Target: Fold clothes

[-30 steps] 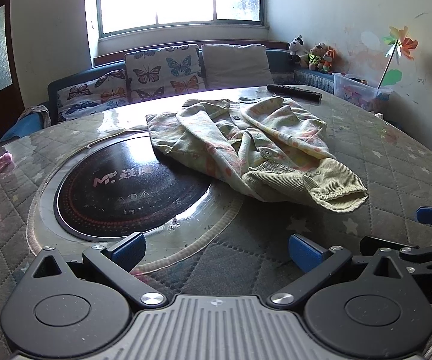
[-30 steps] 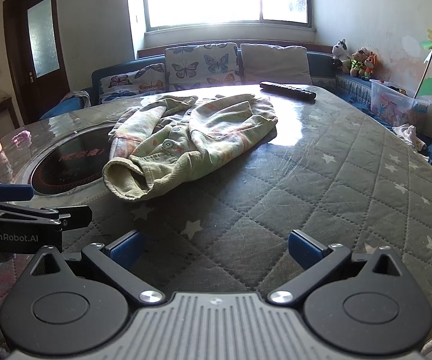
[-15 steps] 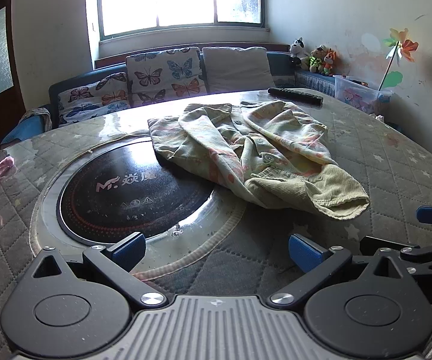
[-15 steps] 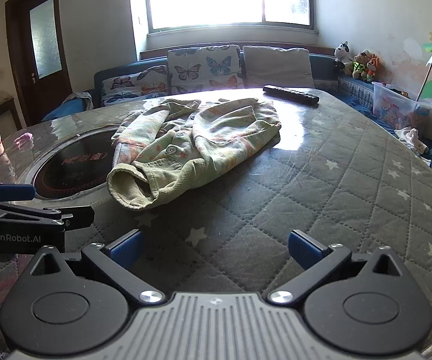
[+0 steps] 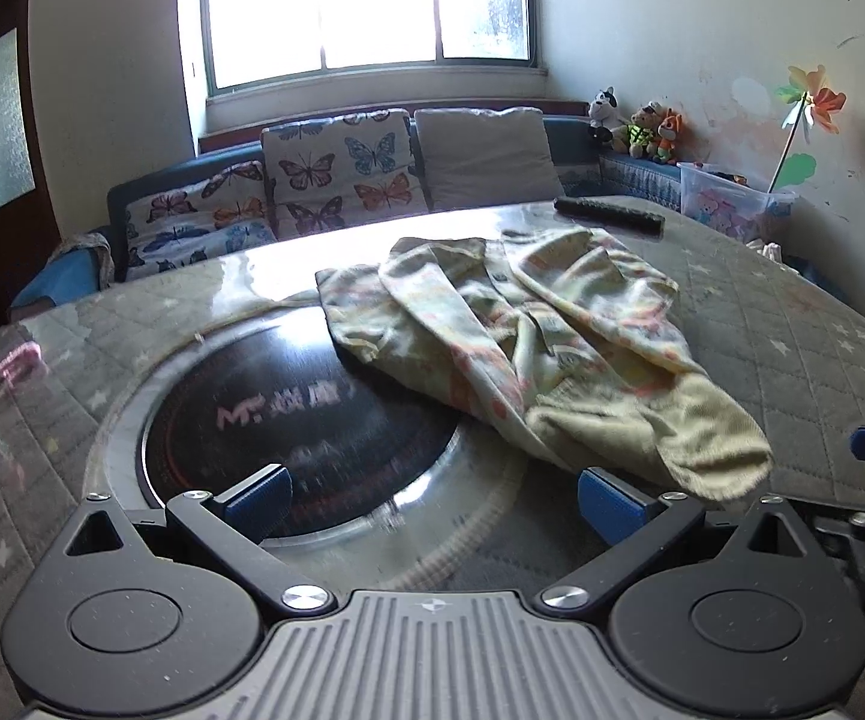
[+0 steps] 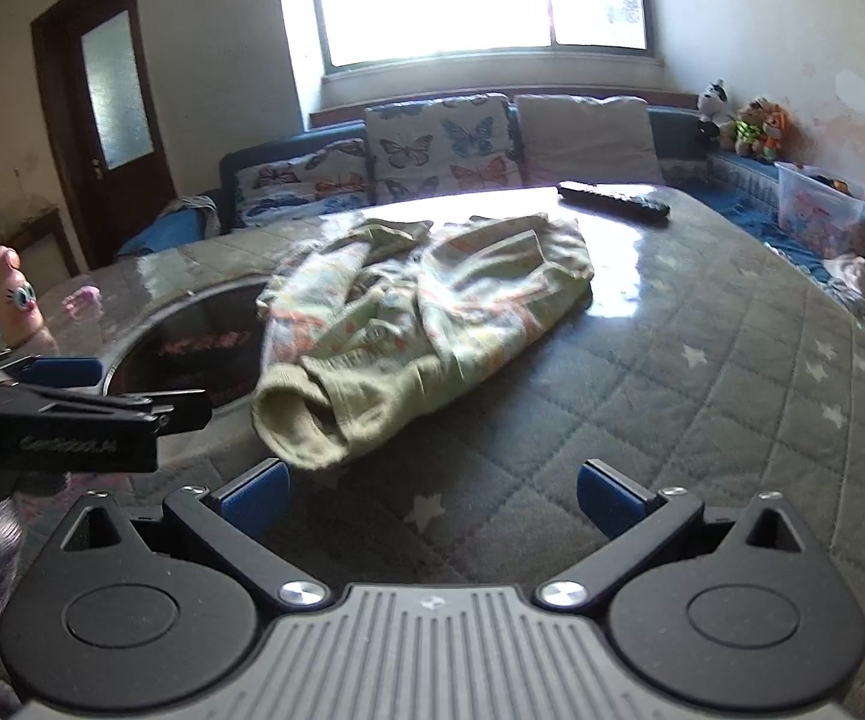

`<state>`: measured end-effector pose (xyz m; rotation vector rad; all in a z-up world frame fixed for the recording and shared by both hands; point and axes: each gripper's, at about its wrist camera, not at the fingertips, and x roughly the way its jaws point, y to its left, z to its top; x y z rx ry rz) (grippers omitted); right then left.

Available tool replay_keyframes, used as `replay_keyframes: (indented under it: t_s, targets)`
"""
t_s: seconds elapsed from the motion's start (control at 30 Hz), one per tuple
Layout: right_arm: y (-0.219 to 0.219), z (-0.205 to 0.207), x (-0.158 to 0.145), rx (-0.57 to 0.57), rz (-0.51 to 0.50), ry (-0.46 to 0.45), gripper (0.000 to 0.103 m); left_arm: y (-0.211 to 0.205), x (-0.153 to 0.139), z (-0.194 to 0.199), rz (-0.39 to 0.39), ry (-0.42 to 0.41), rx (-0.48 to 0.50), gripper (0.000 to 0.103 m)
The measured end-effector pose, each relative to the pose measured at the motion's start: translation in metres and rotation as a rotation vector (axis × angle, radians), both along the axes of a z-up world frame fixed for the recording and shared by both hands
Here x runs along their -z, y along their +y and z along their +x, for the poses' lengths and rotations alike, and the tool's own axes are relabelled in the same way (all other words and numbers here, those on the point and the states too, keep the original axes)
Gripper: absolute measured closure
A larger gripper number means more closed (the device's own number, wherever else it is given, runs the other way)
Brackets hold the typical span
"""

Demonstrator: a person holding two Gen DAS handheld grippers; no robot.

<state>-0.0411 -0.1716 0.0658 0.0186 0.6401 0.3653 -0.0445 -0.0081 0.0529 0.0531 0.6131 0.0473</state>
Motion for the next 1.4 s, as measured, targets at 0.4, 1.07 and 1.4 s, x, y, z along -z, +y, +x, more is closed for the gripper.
replay_keyframes:
  t_s: [0.4,1.07,1.4]
  targets:
    - [0.009,0.049,-0.029,-0.066,-0.035,-0.048,0.004,0.030,-0.021,0.056,-0.073,0.018,-0.016,0.008]
    - [0.050,0.149,0.012,-0.147,-0.129,0.081,0.067,0.032,0.011,0.136,-0.176,0.162,0.089,0.077]
    - [0.030,0.126,0.007,-0.082,-0.083,0.057,0.100,0.048,0.004,0.114,-0.166,0.090,0.043,0.102]
